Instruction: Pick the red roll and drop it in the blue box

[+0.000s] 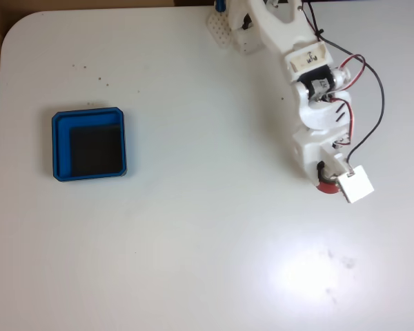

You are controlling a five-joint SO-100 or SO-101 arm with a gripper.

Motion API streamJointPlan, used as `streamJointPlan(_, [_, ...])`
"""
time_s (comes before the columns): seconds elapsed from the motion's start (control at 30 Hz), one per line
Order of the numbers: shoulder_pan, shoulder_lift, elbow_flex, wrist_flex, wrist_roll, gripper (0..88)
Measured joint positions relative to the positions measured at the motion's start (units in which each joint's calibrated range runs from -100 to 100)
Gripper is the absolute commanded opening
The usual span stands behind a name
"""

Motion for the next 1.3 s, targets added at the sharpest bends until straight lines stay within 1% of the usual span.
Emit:
streamJointPlan(0.2, [16.63, -4.23, 0.00, 0.00, 0.00, 0.5])
streamJointPlan(0.43, [37.80, -4.23, 0.00, 0.08, 0.00, 0.5])
streamJointPlan(0.6, [50.57, -4.23, 0.00, 0.08, 0.00, 0.5])
streamJointPlan(0.8, [59.38, -4.23, 0.00, 0.08, 0.00, 0.5])
streamJointPlan(0.97, [63.73, -4.23, 0.00, 0.08, 0.08, 0.6])
streamJointPlan(1.17, [72.64, -4.23, 0.00, 0.08, 0.08, 0.6])
streamJointPlan(1.3, [76.50, -4.23, 0.00, 0.08, 0.08, 0.6])
